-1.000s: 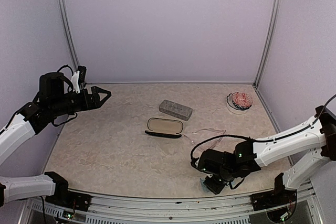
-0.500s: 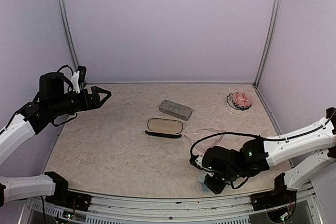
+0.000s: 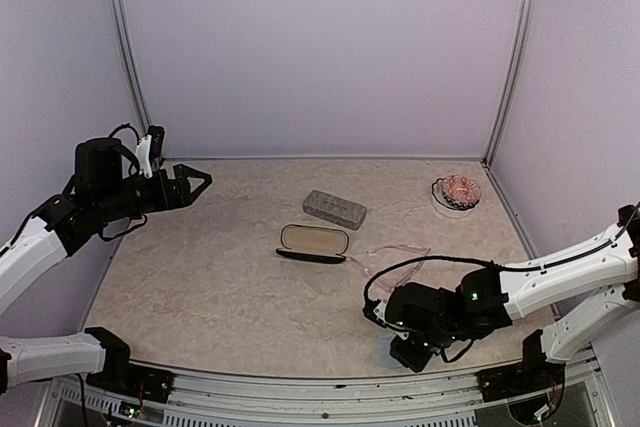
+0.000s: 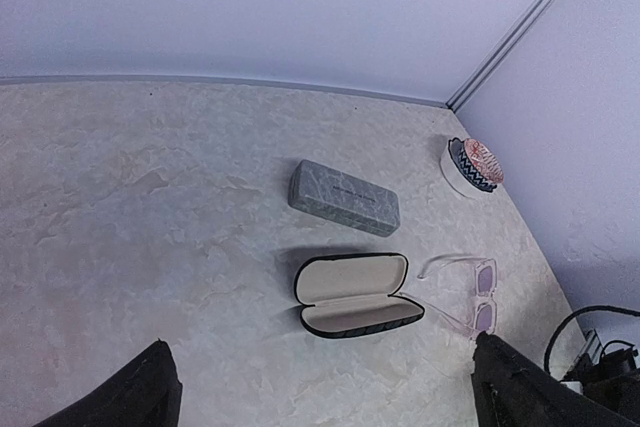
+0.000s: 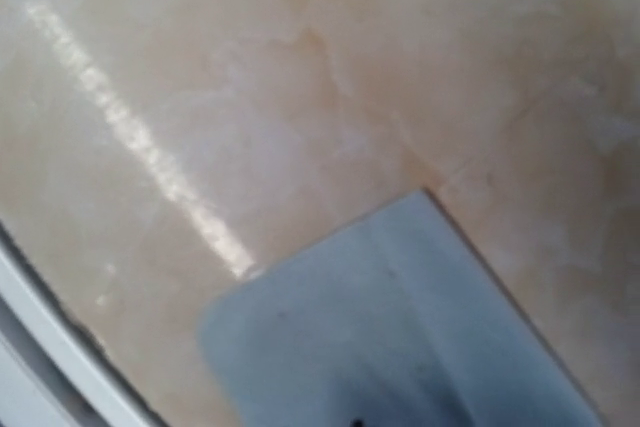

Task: Organize the sunglasses
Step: Smooth out the folded cleaning cloth at the center of the board.

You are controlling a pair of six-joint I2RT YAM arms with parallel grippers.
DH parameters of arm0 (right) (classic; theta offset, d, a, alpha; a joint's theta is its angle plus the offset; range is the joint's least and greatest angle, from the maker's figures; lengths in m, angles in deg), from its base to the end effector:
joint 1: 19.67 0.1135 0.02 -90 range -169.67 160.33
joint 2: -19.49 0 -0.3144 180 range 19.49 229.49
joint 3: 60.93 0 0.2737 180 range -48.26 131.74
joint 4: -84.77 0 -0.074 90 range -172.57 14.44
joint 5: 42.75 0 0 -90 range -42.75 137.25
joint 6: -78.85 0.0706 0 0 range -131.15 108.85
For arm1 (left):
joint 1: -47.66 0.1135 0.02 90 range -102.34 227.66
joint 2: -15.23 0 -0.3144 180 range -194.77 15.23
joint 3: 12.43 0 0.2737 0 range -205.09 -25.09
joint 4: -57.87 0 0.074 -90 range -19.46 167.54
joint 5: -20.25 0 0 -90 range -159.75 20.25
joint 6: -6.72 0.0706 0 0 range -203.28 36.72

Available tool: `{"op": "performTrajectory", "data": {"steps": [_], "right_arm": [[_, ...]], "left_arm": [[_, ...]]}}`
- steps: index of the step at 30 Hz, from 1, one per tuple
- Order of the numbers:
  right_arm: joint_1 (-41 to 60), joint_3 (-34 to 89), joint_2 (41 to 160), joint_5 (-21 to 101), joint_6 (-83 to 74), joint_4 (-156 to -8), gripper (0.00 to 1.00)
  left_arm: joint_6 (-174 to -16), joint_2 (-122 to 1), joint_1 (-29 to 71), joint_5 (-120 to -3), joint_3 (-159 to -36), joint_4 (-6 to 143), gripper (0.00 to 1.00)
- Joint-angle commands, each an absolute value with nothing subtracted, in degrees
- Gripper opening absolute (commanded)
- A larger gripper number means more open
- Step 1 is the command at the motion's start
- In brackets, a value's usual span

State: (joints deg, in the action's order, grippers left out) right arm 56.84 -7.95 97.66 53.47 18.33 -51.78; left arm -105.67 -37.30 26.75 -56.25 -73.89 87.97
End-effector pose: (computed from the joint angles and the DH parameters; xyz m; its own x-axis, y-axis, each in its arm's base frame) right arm 0.0671 0.2469 0.1704 -0.6603 -0.6554 -0.3667 -0.7266 0.6810 0.0914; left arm 0.2110 -0.0982 0.3540 -0.5216 -0.1972 -0.8301 0.3804 0.8171 -0.4332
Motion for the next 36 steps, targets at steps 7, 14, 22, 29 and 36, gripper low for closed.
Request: {"op": "performTrajectory", "data": {"steps": [7,14,22,29,36], "right_arm": [[56.37,-8.89,87.38,64.72,30.11,-42.88,0.29],[49.71,-13.34,82.56,61.67,36.48,-42.6,0.34],[45.19,-17.25,82.6,58.6,39.63,-42.95,0.33],[43.62,-17.55,85.08,58.89,39.68,-43.59,0.32],[41.63,-17.93,85.23,58.37,39.43,-44.39,0.29]], "left_arm": [[-104.64,-37.26,27.26,-55.74,-73.5,87.51,0.99],[-104.72,-37.45,27.26,-55.44,-73.41,87.56,0.99],[-104.79,-37.48,27.26,-55.49,-73.43,87.55,0.99],[-104.81,-37.59,27.26,-55.42,-73.43,87.55,0.99],[-104.72,-37.61,27.26,-55.39,-73.47,87.53,0.99]]}}
